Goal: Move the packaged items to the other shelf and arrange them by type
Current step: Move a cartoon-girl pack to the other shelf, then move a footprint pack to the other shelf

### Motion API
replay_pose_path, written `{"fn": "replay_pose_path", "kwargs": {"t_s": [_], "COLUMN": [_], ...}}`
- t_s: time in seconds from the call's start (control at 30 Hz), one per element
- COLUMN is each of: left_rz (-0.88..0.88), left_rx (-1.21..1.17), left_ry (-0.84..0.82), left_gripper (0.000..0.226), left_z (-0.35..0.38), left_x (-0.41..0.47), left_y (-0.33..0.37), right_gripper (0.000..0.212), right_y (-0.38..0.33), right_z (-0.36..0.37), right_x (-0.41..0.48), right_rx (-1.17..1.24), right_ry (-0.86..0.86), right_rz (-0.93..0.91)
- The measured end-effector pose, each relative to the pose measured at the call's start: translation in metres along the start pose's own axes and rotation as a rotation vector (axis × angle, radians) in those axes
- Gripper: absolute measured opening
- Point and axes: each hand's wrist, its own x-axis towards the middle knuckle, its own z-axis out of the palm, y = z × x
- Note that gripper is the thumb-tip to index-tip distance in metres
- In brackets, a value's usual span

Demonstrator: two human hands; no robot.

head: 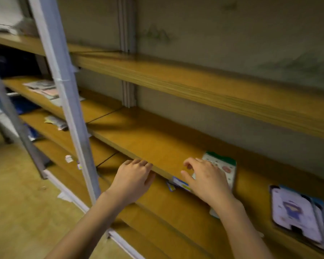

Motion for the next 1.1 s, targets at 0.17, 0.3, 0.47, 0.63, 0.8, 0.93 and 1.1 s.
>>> {"fn": "replay_pose_path", "kwargs": {"t_s": [0.17,0.3,0.47,0.63,0.8,0.93,1.1], "left_rz": [-0.142,-0.222,-0.248,-0.319,-0.392,-0.415,-0.417], "left_rx": [0.107,0.167,0.197,0.226,0.179,0.148,0.133], "left_ry": [0.031,0.013,0.069,0.106,0.096,0.105,0.114], "left_gripper": [0.040,0.037,0.025,0.018,0.025,0.034,0.038], "left_z": [-0.014,-0.030,-0.047,-0.065,-0.077,-0.075,-0.066], "left_x": [-0.029,-0.054,-0.082,-0.106,-0.121,-0.117,-0.086], "left_y": [-0.086,-0.157,-0.252,-0.334,-0.400,-0.445,-0.501], "right_gripper": [0.033,0.035,0.036,0.038,0.039,0.038,0.038], "right_y": [-0.079,-0.151,-0.247,-0.329,-0.388,-0.421,-0.449], "right_z": [0.022,0.046,0.080,0.103,0.115,0.127,0.145], "right_x": [0.037,0.066,0.103,0.136,0.171,0.207,0.266], "right_rx": [0.069,0.118,0.138,0.140,0.115,0.093,0.105], "right_ry": [-0.018,-0.047,-0.030,-0.028,-0.020,-0.033,-0.019], "right_rz": [-0.115,-0.170,-0.200,-0.245,-0.286,-0.317,-0.309]}}
